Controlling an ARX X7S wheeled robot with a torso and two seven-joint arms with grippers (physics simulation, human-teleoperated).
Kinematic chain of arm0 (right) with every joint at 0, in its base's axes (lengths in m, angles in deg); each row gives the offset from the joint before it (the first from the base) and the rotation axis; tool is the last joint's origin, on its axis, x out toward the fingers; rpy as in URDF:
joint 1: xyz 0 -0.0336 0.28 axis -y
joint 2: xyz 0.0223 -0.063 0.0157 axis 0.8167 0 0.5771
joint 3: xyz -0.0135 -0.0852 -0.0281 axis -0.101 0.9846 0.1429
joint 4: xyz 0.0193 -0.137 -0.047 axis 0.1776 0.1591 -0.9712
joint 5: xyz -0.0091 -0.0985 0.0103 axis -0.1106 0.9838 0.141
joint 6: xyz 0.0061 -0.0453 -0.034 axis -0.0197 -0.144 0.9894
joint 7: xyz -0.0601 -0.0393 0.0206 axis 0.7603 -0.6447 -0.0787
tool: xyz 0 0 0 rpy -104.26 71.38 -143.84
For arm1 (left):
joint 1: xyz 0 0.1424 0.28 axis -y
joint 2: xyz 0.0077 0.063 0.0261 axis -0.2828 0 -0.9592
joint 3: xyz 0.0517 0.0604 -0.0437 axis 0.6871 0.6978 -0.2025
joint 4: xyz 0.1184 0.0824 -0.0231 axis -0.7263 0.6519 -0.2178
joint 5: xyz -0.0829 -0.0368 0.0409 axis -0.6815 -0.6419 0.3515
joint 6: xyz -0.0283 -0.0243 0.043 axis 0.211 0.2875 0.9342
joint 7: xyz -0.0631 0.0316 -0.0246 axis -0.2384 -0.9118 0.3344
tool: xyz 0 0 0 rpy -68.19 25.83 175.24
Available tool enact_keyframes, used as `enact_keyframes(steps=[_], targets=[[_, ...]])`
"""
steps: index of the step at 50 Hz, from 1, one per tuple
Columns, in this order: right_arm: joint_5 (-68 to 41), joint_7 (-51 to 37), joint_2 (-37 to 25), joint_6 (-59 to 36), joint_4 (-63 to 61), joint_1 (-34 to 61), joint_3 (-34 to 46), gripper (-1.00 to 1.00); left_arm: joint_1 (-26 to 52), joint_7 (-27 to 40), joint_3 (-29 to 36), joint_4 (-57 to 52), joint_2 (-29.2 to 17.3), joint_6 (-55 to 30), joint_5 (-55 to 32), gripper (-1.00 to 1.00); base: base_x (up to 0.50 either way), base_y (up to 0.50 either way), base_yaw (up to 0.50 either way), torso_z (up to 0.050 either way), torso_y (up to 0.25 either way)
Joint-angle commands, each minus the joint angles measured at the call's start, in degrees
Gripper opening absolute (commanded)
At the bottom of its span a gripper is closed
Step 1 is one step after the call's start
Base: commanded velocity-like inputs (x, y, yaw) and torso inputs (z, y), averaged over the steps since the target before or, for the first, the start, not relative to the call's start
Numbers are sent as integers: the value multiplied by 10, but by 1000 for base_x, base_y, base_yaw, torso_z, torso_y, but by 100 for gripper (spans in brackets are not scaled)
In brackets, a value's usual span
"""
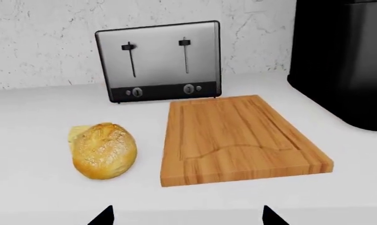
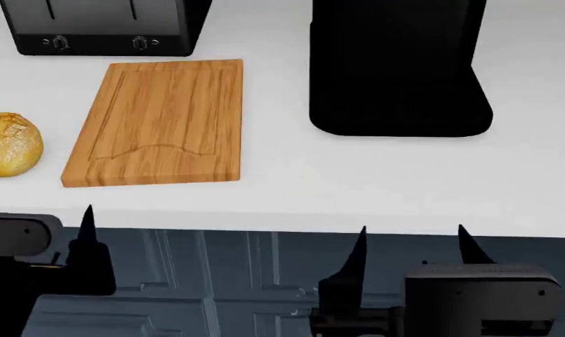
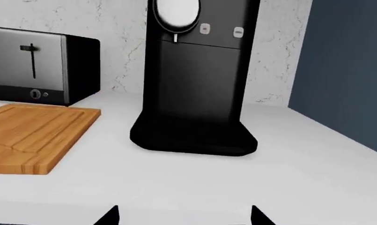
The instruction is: Place the bread and cheese on the cutting board.
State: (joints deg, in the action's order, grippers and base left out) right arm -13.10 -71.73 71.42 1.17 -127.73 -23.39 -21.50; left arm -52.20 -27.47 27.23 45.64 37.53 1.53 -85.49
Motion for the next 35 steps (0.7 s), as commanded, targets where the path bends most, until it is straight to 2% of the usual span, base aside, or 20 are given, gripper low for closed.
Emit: enact_keyframes(steps=[1,10,35], targets=[[-7,7,17,-54,-40,24,-38,100,-2,-20,-29,-66,1,-82,-7,100,0,0,0,0,0],[-8,9,2,-59,-54,21,-25,100,-2,-15,-39,-73,2,-87,-12,100,30,65,0,0,0],[-26,1,-4,-79,-78,23,-39,100,-3,-5,-52,-75,-5,-80,-25,100,277,495,0,0,0]])
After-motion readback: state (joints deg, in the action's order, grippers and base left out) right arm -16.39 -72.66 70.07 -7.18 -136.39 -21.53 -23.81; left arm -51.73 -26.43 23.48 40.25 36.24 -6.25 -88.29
